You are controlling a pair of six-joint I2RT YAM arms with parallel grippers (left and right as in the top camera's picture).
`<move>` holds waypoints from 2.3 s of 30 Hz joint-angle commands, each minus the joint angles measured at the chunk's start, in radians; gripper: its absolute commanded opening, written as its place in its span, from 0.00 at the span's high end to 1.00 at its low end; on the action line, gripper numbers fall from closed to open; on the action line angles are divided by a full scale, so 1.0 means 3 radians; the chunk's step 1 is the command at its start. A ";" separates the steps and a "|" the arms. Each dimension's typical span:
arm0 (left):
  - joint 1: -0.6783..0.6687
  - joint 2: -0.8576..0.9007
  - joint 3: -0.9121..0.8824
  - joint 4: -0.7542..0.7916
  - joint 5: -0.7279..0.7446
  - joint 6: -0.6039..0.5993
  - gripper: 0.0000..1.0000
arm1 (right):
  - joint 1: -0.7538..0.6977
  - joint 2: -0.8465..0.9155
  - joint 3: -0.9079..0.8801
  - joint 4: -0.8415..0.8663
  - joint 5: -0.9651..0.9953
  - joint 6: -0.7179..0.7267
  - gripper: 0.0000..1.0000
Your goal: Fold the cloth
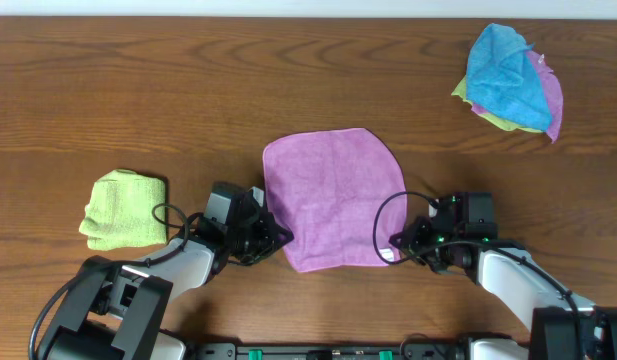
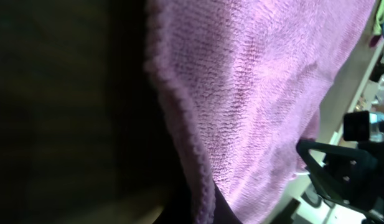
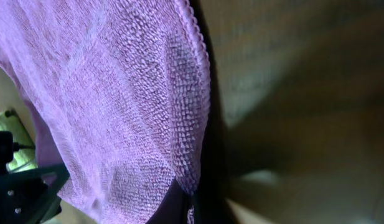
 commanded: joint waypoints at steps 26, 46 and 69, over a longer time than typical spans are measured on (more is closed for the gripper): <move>-0.0011 -0.0434 0.0010 -0.1094 0.0762 0.0055 0.94 | 0.0038 -0.1520 -0.0128 -0.1775 0.0351 0.0064 0.99; -0.0010 -0.0682 0.0266 -0.1279 0.0612 -0.0062 0.94 | 0.0038 -0.1517 0.0468 -0.1912 0.0626 0.0064 0.99; -0.0010 -0.0562 0.0599 -0.1211 -0.0450 0.0004 0.94 | 0.0038 -0.0960 0.0468 -0.0884 0.0807 0.0100 0.99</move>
